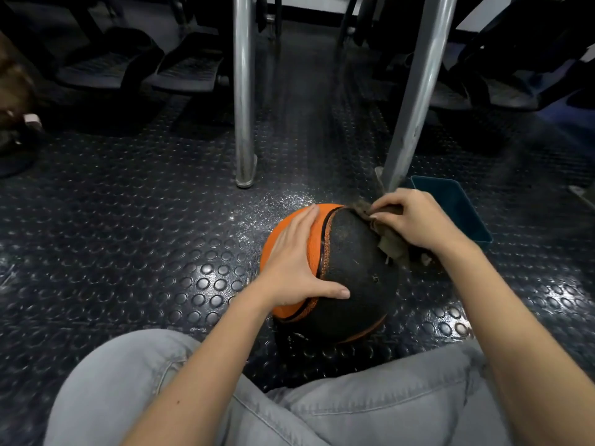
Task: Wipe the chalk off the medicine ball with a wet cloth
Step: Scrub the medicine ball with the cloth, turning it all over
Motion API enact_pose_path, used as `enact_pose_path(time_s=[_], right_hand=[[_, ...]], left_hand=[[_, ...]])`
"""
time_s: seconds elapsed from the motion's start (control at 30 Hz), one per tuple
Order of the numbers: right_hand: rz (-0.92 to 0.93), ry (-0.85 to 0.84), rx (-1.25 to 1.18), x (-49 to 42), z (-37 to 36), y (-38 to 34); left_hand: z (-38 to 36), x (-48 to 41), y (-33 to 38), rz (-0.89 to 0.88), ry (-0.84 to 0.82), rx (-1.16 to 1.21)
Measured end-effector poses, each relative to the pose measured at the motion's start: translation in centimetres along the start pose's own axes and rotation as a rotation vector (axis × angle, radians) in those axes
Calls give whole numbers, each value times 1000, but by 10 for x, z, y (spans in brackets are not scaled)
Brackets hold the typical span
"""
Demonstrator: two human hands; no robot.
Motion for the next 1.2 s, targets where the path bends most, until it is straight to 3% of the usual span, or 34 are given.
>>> enact_pose_path(time_s=[0.13, 0.23, 0.33, 0.4, 0.5, 0.57, 0.63, 0.73, 0.83, 0.9, 0.97, 1.07, 1.2], right_hand=[[-38, -76, -65, 7, -4, 1], [160, -138, -224, 23, -7, -50], [318, -262, -153, 34, -22, -82], [266, -206, -130, 19, -18, -68], [36, -86, -1, -9, -11, -21], [-83, -107, 37, -15, -16, -1], [-85, -112, 19, -10, -16, -6], [140, -181, -141, 8, -16, -55], [361, -316, -119, 31, -33, -97], [284, -217, -119, 19, -26, -79], [100, -75, -60, 4, -13, -34], [-161, -4, 36, 5, -9, 21], [-117, 65, -89, 15, -9, -5]], left_hand=[[-1, 4, -1, -14, -8, -24], [1, 4, -7, 6, 24, -35], [2, 4, -6, -1, 29, -35], [1, 5, -2, -11, 0, -28], [-1, 2, 2, -34, 7, -55], [-4, 2, 4, -52, 30, -69], [-5, 3, 2, -50, 32, -82], [-1, 5, -3, -39, 54, -69], [0, 3, -5, -41, 64, -52], [-2, 0, -2, -48, 34, -62], [-4, -2, -1, -52, -16, -74], [-7, -3, -2, -60, -106, -90], [-2, -1, -11, -11, -130, -82]])
Point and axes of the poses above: each hand's wrist, its own x-axis away from the middle knuckle, its own z-axis out of the back of the hand, y = z × x, the point moved 9 cm from there along -x, towards the middle knuckle, and after that the axes turned 4 degrees about y, right-handed, at the moved point
